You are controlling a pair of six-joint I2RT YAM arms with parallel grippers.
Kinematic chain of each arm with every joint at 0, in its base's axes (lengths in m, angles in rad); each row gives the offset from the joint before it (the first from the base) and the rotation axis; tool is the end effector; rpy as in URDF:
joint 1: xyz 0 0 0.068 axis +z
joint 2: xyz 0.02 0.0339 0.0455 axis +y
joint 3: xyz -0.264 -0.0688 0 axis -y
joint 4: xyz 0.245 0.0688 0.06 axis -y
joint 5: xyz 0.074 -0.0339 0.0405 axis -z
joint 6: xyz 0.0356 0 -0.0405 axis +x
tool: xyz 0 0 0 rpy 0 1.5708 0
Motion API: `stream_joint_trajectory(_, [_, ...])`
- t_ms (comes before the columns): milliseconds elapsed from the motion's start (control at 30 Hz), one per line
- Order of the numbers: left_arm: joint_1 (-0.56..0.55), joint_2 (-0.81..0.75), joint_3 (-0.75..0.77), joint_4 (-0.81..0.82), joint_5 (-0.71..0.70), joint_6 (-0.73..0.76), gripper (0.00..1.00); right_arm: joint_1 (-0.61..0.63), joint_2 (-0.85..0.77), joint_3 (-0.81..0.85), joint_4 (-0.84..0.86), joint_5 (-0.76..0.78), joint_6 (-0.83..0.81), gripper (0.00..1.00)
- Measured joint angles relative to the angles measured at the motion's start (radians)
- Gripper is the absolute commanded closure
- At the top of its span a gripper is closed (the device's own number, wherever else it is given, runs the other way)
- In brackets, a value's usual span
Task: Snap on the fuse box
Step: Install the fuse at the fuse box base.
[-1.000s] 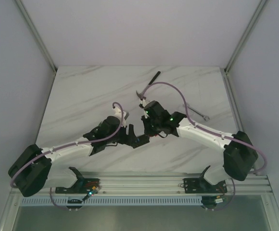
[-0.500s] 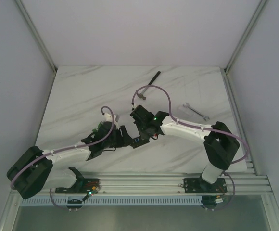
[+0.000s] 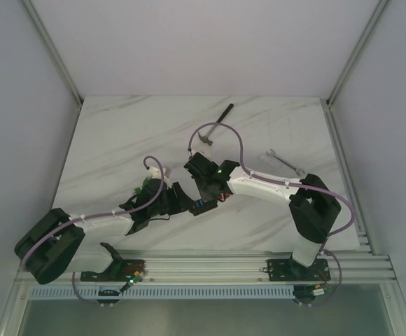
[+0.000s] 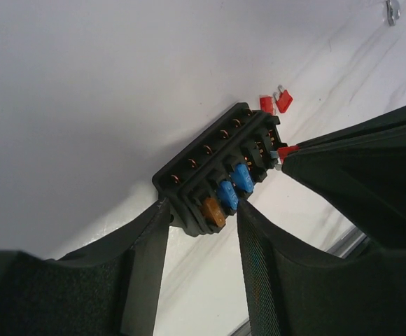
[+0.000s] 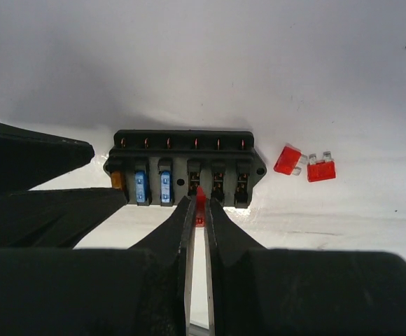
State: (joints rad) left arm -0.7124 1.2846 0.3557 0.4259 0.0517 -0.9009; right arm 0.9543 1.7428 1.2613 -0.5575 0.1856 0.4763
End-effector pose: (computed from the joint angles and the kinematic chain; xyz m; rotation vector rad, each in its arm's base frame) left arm 0.1776 -0.1558 0.1536 -0.1771 2.2375 -0.9980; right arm 0.2166 0.2943 0.2194 -0.5530 2.5489 0.2825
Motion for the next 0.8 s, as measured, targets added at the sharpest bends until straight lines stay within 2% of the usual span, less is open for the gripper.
stream_joint_trajectory(800, [0.011, 0.031, 0.000, -0.001, 0.003, -0.034, 0.52, 0.021, 0.066, 0.040, -0.011, 0.022, -0.001, 1.00])
